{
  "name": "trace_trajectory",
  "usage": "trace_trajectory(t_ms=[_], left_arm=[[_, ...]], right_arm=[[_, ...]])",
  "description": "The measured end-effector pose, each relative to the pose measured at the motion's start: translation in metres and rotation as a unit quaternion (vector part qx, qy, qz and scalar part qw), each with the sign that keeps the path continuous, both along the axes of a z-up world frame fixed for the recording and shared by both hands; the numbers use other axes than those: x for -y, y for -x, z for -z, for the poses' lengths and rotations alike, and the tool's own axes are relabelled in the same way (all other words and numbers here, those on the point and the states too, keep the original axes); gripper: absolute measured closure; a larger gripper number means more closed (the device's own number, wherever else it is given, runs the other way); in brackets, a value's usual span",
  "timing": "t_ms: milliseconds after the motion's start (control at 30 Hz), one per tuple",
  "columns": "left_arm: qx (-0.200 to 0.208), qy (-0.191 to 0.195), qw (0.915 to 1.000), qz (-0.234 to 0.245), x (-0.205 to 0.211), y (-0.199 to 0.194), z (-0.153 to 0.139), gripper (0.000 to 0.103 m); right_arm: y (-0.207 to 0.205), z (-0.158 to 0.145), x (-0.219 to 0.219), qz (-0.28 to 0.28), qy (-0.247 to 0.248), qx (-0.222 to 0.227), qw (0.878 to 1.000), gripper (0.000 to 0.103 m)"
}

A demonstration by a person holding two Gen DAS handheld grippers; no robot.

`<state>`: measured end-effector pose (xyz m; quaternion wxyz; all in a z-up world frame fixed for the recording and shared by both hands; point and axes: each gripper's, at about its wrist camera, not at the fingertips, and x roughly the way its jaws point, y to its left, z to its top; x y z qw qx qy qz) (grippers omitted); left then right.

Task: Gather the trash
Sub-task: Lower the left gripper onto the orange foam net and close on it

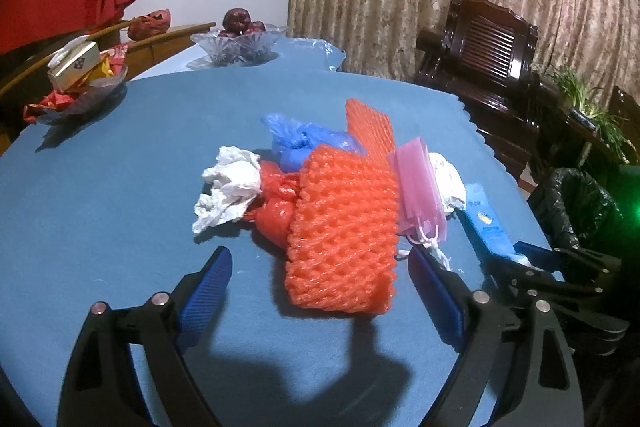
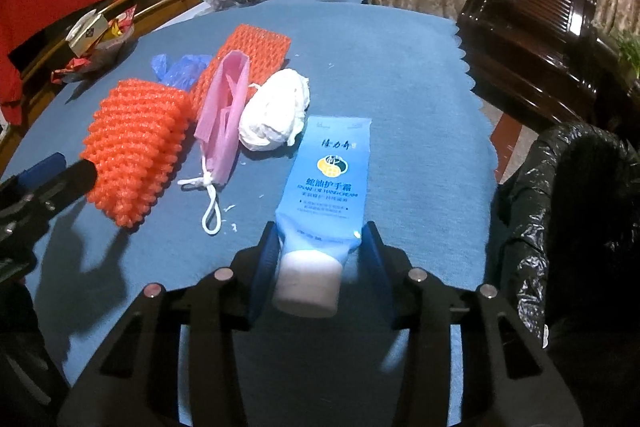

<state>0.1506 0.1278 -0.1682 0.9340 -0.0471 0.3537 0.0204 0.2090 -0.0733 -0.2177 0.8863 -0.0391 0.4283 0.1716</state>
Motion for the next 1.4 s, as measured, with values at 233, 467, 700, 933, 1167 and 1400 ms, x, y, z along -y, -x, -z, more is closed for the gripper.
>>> trace_trajectory(t_ms=[233, 467, 700, 933, 1167, 1400], left_arm=[[-0.02, 0.012, 0.9996, 0.018, 0.006, -0.013, 0.012, 0.062], [-0.002, 0.012, 0.9996, 0.024, 0.01, -0.001, -0.002, 0.082], [0.02, 0.011, 0.9991, 0.036, 0.019, 0.019, -0.023, 0.082], [0.001, 0.014, 0.9989, 0.046, 0.023, 0.028, -0.013, 0.082], [-0.007, 0.018, 0.9989, 0.043, 0.022, 0.03, -0.006, 0.082], [-0.011, 0.021, 0.9988, 0.042, 0.021, 0.031, -0.003, 0.082]], right_arm=[[0.002, -0.008, 0.003, 0.003, -0.006, 0.007, 1.0, 0.062], [0.004, -0.021, 0.002, -0.007, -0.015, 0.013, 1.0, 0.089], [0.007, -0.025, 0.003, -0.015, -0.025, 0.007, 1.0, 0.103], [0.02, -0.021, 0.007, -0.001, -0.027, -0.007, 1.0, 0.068], [0.022, -0.013, -0.003, -0.002, -0.023, -0.022, 0.999, 0.066], [0.014, -0.001, 0.0, 0.022, -0.03, -0.048, 0.998, 0.065]])
